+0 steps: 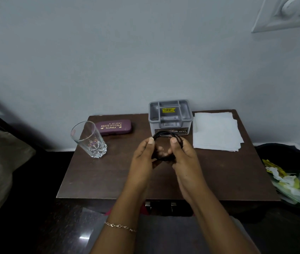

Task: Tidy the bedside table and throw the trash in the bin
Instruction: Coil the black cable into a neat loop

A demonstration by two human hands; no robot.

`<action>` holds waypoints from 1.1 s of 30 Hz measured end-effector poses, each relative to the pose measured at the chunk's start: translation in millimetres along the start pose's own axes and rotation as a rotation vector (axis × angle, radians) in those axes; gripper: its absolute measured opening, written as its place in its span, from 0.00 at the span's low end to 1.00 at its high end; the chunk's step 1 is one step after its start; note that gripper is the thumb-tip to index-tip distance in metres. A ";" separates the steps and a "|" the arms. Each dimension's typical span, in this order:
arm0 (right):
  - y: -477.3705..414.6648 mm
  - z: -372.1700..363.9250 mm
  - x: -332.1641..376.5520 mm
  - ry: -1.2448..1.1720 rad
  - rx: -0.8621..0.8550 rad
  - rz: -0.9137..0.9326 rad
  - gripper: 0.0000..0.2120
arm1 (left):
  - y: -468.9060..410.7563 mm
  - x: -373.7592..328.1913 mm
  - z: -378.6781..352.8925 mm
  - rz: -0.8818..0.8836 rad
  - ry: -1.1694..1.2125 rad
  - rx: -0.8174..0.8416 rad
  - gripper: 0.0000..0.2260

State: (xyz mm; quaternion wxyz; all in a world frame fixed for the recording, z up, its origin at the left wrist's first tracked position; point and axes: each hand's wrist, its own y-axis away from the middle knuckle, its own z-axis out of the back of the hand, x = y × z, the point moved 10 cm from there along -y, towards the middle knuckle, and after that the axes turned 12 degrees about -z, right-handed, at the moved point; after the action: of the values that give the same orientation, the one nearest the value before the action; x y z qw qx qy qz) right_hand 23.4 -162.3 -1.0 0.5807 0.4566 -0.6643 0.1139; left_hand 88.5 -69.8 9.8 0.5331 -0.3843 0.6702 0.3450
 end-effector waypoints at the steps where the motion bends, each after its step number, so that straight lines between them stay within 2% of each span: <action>1: -2.0 2.6 -0.1 -0.042 0.010 -0.029 0.09 | 0.9 1.8 -0.4 0.050 0.036 0.023 0.13; 4: -5.7 12.8 1.8 -0.121 0.007 -0.071 0.09 | 3.4 0.5 -4.2 0.119 0.173 0.141 0.14; 7: -7.0 16.0 0.7 -0.146 0.015 -0.092 0.08 | 5.8 0.4 -6.6 0.131 0.188 0.204 0.11; 11: -3.9 19.8 2.4 -0.154 0.001 -0.110 0.07 | 1.0 0.8 3.2 0.126 0.156 0.153 0.11; 14: -3.3 22.6 4.8 -0.106 -0.007 -0.118 0.06 | -3.4 -3.1 15.0 0.061 0.023 0.116 0.11; 23: -7.2 33.1 15.3 -0.012 0.026 -0.083 0.08 | -7.9 -21.4 39.6 -0.109 -0.084 -0.121 0.11; 25: -7.7 31.6 14.1 -0.008 0.025 -0.056 0.08 | -5.0 -19.2 40.8 -0.056 -0.068 -0.131 0.09; 27: -8.3 33.8 14.6 -0.008 -0.032 -0.014 0.08 | 2.3 -8.4 34.4 0.100 0.048 -0.099 0.05; 29: -8.2 38.3 17.8 0.034 -0.119 0.057 0.08 | 14.0 1.8 19.8 0.259 0.187 -0.033 0.06; 33: -2.5 37.4 24.2 0.116 -0.223 0.182 0.07 | 28.1 6.7 -2.5 0.331 0.197 0.082 0.11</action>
State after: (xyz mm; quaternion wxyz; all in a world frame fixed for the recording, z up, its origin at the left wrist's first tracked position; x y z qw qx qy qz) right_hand 2.4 -200.7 8.0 0.6525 0.3197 -0.6769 0.1178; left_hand 61.6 -59.9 5.2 0.4159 -0.2788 0.7867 0.3610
